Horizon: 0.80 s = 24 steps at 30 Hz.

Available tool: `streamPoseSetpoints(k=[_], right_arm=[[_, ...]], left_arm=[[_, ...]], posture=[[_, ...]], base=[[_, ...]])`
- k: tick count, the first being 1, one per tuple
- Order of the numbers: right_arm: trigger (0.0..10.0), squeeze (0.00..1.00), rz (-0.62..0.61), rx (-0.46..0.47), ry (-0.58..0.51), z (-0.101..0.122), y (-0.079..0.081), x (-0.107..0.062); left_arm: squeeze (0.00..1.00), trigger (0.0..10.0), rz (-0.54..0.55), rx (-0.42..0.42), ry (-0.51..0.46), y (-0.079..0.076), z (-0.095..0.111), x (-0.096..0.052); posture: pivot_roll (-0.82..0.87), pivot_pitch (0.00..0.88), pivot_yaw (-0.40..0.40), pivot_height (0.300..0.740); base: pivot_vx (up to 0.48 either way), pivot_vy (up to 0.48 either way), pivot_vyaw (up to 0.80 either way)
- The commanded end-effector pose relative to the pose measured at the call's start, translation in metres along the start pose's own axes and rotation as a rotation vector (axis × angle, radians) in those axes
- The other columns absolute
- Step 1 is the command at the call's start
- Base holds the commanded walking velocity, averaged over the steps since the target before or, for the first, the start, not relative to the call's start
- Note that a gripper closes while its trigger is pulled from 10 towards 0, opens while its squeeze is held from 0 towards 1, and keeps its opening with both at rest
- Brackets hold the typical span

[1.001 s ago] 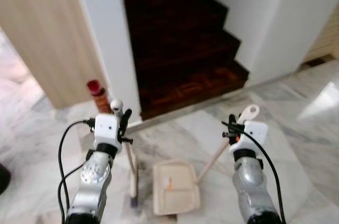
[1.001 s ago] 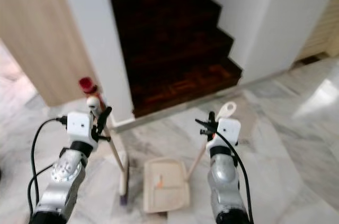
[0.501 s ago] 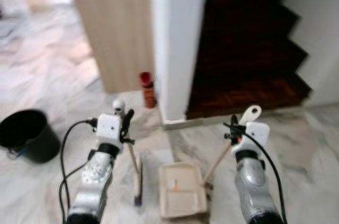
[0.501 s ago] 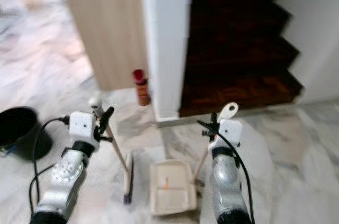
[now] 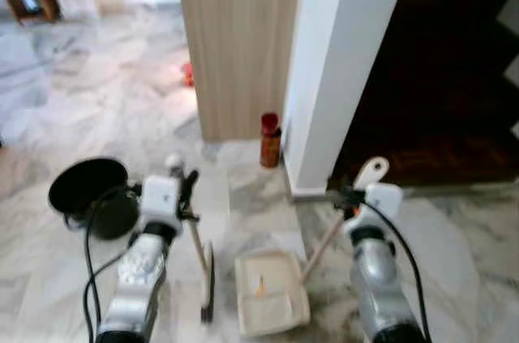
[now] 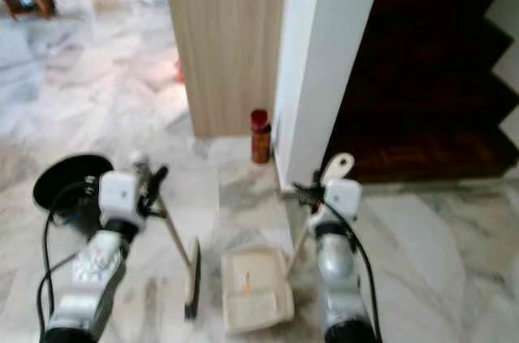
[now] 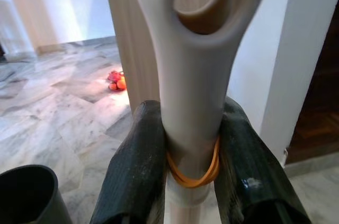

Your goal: Sweep floor

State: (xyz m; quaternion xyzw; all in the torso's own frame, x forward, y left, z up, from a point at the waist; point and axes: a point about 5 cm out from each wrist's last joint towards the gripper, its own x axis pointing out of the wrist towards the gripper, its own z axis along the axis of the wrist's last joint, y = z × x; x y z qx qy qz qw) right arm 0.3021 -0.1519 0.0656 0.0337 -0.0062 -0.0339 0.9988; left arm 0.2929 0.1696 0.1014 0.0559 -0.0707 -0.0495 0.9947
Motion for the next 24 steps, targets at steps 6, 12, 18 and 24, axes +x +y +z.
streamPoseSetpoints(k=[6,12,18,24], right_arm=[[10.0,0.00,-0.001,0.014,-0.037,0.0085,-0.0014,0.0036],[10.0,0.00,0.004,0.016,-0.040,0.0088,-0.0001,0.0034],[10.0,0.00,0.003,0.025,-0.037,0.0086,-0.0003,0.0037],[10.0,0.00,0.002,0.025,-0.037,0.0082,0.0003,0.0039]], left_arm=[[0.00,10.0,-0.010,0.023,-0.054,-0.0023,0.0126,0.0052],[0.00,10.0,-0.010,0.023,-0.052,-0.0022,0.0123,0.0047],[0.00,10.0,-0.009,0.024,-0.052,-0.0024,0.0122,0.0047],[0.00,10.0,-0.013,0.023,-0.052,-0.0020,0.0119,0.0047]], posture=[[0.14,0.038,0.008,0.740],[0.14,0.039,0.008,0.740],[0.14,0.038,0.010,0.740],[0.14,0.028,0.013,0.740]], base=[[0.000,0.300,0.00],[0.000,0.299,0.45],[0.000,0.300,0.15],[0.000,0.299,0.00]])
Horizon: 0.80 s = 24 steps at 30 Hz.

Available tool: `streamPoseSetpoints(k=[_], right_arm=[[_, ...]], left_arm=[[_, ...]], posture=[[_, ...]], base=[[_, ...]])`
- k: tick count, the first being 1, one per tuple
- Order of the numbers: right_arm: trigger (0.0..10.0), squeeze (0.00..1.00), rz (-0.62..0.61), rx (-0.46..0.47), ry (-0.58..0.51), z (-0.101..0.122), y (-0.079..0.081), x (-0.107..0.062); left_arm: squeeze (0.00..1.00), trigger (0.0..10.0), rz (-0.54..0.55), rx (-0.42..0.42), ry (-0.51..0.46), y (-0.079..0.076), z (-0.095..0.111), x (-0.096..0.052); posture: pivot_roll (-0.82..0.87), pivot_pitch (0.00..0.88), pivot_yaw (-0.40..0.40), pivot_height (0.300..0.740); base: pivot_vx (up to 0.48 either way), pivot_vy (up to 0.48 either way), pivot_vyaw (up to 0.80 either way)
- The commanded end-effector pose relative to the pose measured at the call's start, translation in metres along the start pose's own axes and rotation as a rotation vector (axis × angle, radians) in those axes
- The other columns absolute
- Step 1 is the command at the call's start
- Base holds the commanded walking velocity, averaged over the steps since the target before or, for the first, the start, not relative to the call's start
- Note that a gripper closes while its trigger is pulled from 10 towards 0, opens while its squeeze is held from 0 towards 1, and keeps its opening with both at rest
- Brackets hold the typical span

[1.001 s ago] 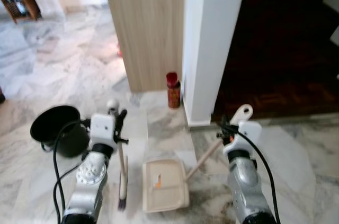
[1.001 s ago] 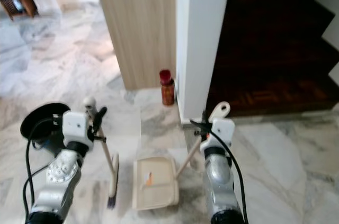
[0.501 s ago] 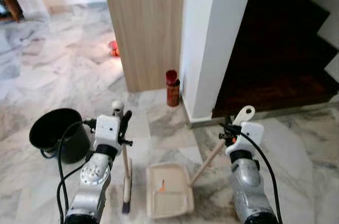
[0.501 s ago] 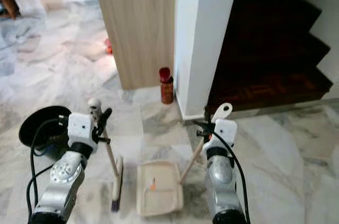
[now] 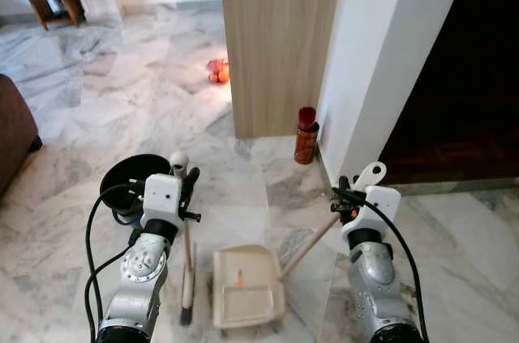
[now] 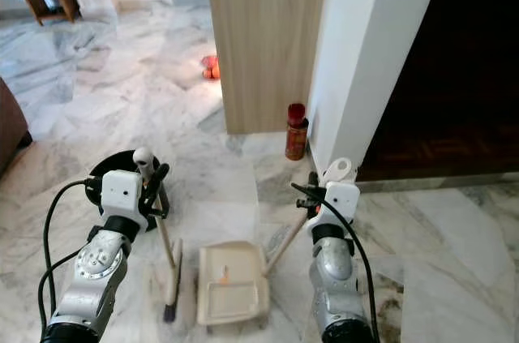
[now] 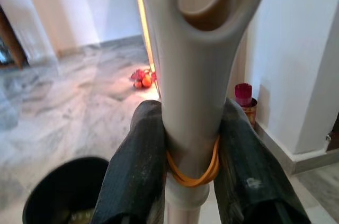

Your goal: Sweep floor

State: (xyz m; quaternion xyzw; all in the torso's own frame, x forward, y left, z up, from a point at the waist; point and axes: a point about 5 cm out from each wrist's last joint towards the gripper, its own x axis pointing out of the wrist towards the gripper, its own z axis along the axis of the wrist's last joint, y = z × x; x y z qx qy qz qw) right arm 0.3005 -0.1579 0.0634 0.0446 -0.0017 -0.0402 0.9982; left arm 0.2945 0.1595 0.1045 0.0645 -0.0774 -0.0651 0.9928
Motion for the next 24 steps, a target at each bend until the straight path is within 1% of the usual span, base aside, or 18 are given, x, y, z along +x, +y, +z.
streamPoseSetpoints(k=[1,11,24], right_arm=[[10.0,0.00,0.016,0.004,-0.045,0.0099,0.0072,0.0050],[10.0,0.00,0.020,0.011,-0.048,0.0101,0.0073,0.0046],[10.0,0.00,0.023,0.010,-0.047,0.0111,0.0071,0.0059]], left_arm=[[0.00,10.0,0.019,0.008,-0.037,0.0077,0.0079,0.0014],[0.00,10.0,0.016,0.008,-0.037,0.0065,0.0080,0.0007],[0.00,10.0,0.021,0.007,-0.036,0.0060,0.0085,0.0017]], posture=[[0.14,0.027,0.015,0.740],[0.14,0.023,0.015,0.740],[0.14,0.043,0.010,0.740]], base=[[0.000,0.300,0.00],[0.000,0.301,0.00],[0.000,0.301,0.00]])
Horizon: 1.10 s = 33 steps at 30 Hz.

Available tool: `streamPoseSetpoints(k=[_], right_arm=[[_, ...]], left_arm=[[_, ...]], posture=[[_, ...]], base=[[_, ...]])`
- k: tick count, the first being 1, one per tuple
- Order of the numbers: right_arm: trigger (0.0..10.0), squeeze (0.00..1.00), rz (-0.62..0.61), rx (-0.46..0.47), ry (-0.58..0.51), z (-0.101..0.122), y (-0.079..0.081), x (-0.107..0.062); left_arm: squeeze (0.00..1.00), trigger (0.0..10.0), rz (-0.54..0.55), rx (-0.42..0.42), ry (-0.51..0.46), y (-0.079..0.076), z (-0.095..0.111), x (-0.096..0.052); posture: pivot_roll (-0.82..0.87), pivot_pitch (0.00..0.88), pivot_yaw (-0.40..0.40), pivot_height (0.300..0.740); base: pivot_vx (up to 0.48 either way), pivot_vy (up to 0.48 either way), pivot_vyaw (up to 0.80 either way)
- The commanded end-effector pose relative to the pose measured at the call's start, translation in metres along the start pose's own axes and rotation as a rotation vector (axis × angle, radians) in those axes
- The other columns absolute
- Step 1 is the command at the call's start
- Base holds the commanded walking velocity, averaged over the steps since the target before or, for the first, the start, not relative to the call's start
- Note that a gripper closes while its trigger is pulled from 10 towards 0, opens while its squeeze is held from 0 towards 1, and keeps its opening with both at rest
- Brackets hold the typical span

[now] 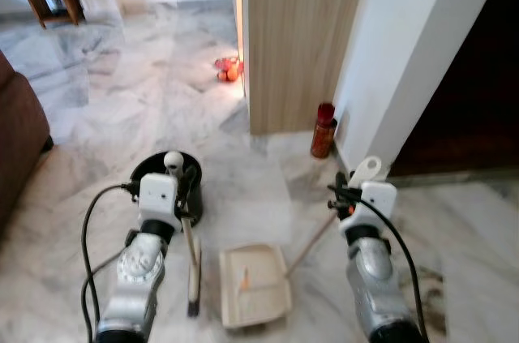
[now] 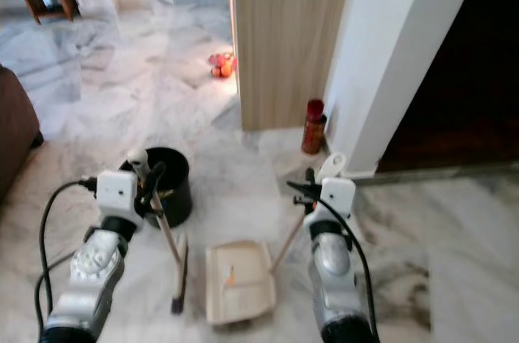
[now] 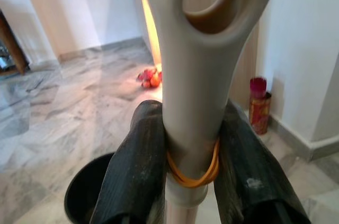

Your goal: Sweep floor

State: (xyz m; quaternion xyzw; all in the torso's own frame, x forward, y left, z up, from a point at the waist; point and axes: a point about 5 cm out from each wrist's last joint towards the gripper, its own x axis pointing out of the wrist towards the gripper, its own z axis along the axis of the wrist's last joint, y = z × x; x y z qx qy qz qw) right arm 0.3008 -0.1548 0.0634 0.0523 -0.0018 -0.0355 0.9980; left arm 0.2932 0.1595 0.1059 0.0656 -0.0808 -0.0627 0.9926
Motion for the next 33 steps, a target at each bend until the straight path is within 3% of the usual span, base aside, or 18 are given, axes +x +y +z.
streamPoseSetpoints(k=[1,33], right_arm=[[10.0,0.00,0.014,-0.006,-0.047,0.0114,0.0040,0.0061],[10.0,0.00,0.034,-0.018,-0.047,0.0113,0.0074,0.0059]], left_arm=[[0.00,10.0,0.016,0.004,-0.029,0.0058,0.0070,0.0031],[0.00,10.0,0.018,0.004,-0.026,0.0067,0.0074,0.0029]], posture=[[0.14,0.046,0.010,0.740],[0.15,0.051,0.009,0.740]], base=[[0.000,0.300,0.00],[0.000,0.299,0.02]])
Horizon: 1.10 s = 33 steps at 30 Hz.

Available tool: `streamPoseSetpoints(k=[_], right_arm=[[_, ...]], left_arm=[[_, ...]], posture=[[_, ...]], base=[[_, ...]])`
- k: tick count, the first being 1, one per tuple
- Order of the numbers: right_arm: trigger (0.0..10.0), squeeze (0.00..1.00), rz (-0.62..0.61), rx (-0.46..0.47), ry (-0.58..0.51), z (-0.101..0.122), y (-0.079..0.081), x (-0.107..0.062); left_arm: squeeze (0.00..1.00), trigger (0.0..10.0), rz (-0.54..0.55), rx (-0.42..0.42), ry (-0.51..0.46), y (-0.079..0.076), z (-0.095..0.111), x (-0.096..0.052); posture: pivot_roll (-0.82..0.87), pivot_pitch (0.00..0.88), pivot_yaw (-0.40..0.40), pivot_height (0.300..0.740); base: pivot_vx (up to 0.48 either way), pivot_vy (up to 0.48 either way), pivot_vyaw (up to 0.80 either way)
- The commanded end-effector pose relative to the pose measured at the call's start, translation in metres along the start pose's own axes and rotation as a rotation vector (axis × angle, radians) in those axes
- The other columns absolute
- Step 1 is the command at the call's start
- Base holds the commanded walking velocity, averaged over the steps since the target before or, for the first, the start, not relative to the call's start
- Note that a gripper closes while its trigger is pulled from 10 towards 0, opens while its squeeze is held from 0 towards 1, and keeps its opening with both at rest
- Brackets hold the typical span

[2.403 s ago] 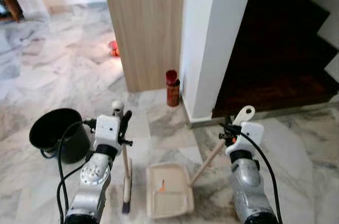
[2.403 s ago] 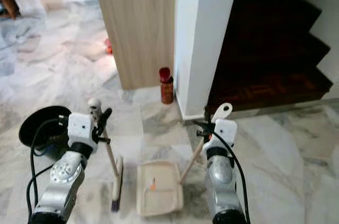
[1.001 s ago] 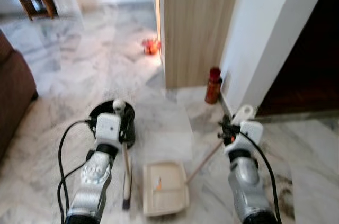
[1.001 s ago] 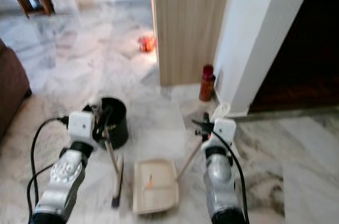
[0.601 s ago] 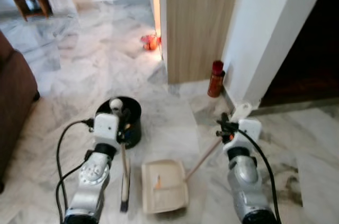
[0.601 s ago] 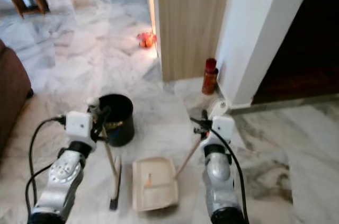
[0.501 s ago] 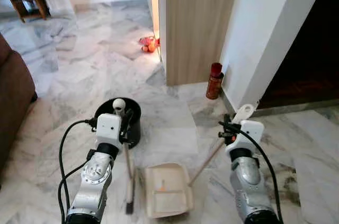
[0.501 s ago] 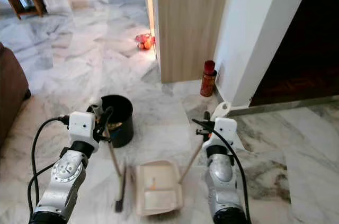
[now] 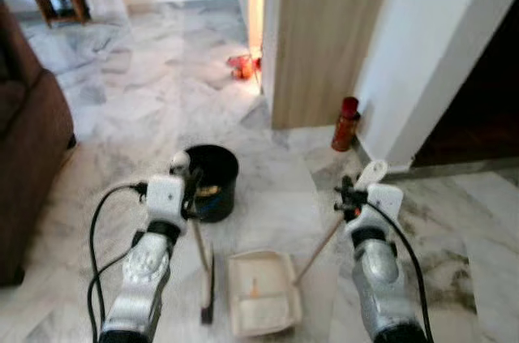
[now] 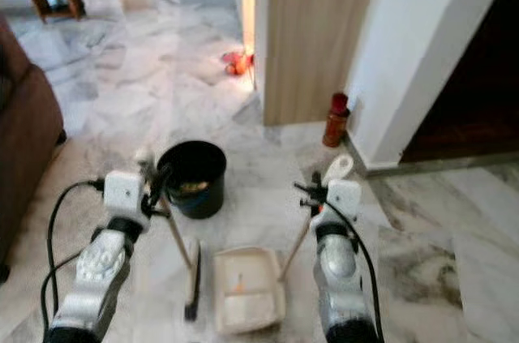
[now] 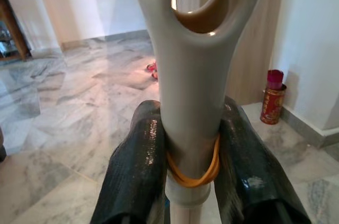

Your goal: Sweep floor

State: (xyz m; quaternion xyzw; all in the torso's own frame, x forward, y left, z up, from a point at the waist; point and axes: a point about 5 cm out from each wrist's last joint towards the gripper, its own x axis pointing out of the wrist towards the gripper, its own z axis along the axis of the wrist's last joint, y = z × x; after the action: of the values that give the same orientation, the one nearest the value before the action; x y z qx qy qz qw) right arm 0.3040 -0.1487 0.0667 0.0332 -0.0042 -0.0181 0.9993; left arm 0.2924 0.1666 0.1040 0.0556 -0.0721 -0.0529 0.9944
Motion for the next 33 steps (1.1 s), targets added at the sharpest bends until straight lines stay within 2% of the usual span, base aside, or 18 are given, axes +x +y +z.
streamPoseSetpoints(k=[1,5,21,25,33], right_arm=[[10.0,0.00,-0.002,0.019,-0.043,0.0088,0.0003,0.0032],[10.0,0.00,0.003,0.024,-0.043,0.0088,0.0010,0.0031],[10.0,0.00,0.011,0.044,-0.026,0.0063,0.0021,0.0028],[10.0,0.00,0.031,0.017,-0.035,0.0074,0.0041,0.0032],[10.0,0.00,0.033,0.036,-0.026,0.0067,0.0048,0.0031]], left_arm=[[0.00,10.0,-0.003,0.023,-0.044,-0.0002,0.0101,0.0047],[0.00,10.0,-0.001,0.025,-0.043,-0.0004,0.0100,0.0047],[0.00,10.0,0.016,0.048,-0.036,0.0012,0.0086,0.0049],[0.00,10.0,0.014,0.051,-0.029,0.0013,0.0082,0.0053],[0.00,10.0,0.020,0.057,-0.013,0.0017,0.0060,0.0054]], posture=[[0.15,0.051,0.009,0.740],[0.15,0.051,0.009,0.740],[0.14,0.050,0.010,0.740],[0.14,0.051,0.010,0.740],[0.14,0.056,0.009,0.740]], base=[[0.000,0.300,0.57],[0.000,0.269,0.63],[0.000,0.000,0.00],[0.000,0.000,0.00],[0.034,0.000,0.63]])
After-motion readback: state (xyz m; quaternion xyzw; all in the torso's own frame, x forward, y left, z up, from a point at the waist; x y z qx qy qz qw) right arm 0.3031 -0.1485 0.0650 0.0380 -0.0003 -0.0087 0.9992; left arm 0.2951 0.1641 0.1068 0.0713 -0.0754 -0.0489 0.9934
